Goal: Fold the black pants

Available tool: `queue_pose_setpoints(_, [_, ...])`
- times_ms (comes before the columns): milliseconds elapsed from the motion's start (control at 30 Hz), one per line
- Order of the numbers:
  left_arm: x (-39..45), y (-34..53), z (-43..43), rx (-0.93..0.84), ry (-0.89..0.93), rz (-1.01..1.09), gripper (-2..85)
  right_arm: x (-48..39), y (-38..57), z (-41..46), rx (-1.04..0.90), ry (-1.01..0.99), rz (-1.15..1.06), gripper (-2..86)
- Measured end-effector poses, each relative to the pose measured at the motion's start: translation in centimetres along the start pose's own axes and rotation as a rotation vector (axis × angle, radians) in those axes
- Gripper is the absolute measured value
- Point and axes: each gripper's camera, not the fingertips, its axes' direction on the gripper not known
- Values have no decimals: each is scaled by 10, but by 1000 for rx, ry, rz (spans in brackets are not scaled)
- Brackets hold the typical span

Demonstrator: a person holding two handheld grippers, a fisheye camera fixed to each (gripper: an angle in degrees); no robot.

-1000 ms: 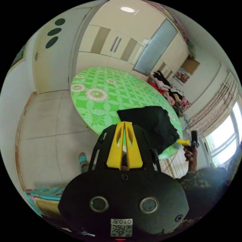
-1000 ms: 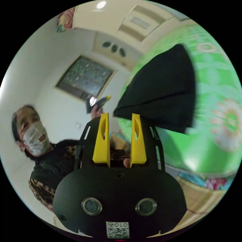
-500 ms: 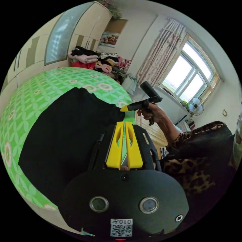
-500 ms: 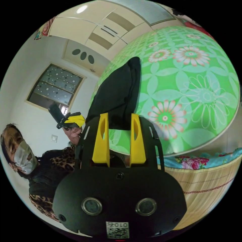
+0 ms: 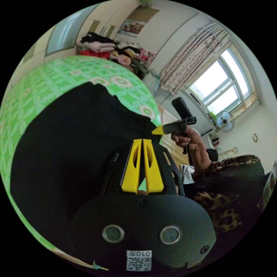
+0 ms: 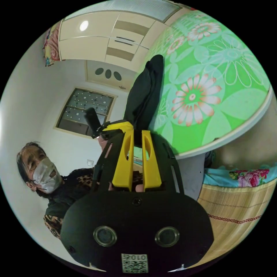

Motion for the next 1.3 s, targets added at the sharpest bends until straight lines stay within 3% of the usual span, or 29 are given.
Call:
queue_pose_setpoints(200, [-29,13,8,45,114,-71,-2,-13,-2,-53,215,26,-76,39])
queue_pose_setpoints(333, [-42,23,12,65,177,-98,-2,-17,-14,-26,84,87,-44,39])
queue_pose_setpoints(500, [-45,31,14,74,179,-97,-1,-14,11,-41,65,70,31,98])
queue_pose_setpoints(633, [-40,36,18,82,160,-63,-1,-25,18,-36,33,163,50,96])
queue_pose_setpoints(833, [-36,50,25,99,184,-34,2,-26,-4,-11,-43,67,31,86])
queue_pose_setpoints(1033, [-2,84,17,166,250,60,20,-33,-3,-38,49,13,75,60])
queue_pose_setpoints(1100, [22,95,14,214,188,107,39,-31,-3,-43,45,27,94,57])
queue_pose_setpoints(1167, [47,102,13,270,10,140,78,-26,-2,-45,53,-5,121,55])
queue_pose_setpoints(1300, [66,108,37,270,-81,173,132,-8,5,-55,117,-200,183,53])
